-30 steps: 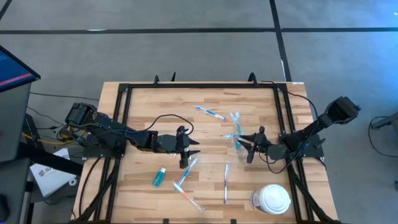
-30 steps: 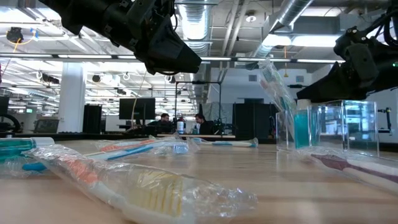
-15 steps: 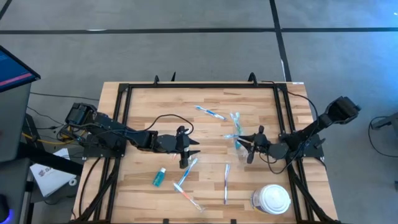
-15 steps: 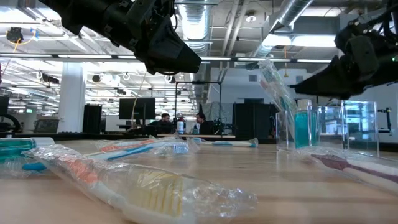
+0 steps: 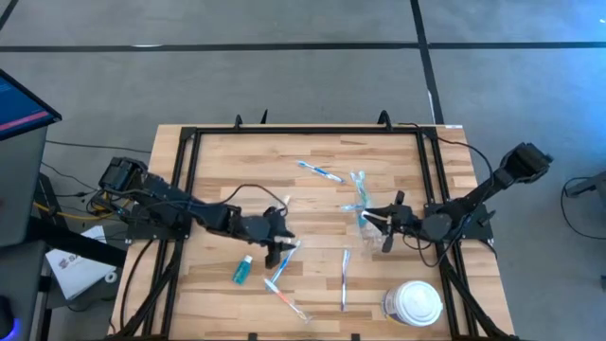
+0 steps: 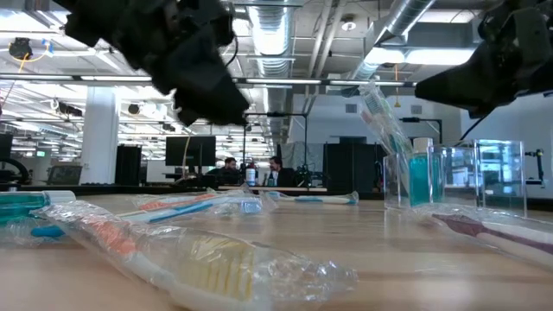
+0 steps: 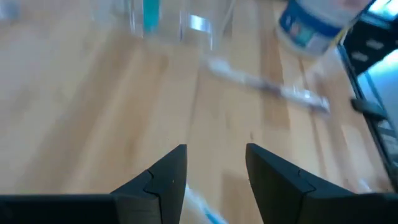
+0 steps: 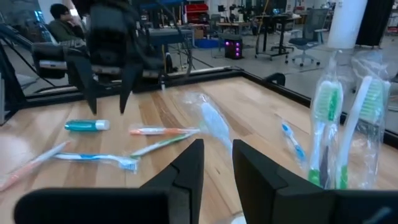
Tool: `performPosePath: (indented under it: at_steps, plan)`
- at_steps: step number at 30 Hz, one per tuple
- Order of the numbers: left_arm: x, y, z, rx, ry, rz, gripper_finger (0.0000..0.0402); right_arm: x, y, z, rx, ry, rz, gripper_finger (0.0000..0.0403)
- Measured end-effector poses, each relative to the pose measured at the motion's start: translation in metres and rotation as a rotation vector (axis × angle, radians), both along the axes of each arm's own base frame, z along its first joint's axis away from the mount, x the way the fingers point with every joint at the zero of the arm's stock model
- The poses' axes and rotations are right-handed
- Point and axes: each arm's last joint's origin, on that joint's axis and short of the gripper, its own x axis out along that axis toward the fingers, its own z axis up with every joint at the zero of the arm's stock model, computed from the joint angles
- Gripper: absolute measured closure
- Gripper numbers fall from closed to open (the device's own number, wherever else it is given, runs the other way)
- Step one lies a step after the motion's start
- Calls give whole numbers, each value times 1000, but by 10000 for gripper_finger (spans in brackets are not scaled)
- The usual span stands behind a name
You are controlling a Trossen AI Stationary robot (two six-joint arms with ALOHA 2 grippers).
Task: Pick & Place toothbrushing station
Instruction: Put the blue mouthwash into the transparent organizer
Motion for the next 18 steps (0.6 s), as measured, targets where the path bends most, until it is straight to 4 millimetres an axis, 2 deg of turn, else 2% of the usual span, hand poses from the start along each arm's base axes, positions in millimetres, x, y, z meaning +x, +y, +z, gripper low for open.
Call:
performPosePath:
  at_steps: [10, 14, 18]
  plan:
    - [-20, -15, -18, -338, 337, -39, 243, -3, 2, 5, 16, -25, 22, 328]
    - [-25, -21, -19, -458, 423, -68, 244, -3, 2, 5, 16, -25, 21, 328]
    - [-37, -21, -14, -488, 509, -21, 253, -3, 2, 5, 16, -25, 22, 328]
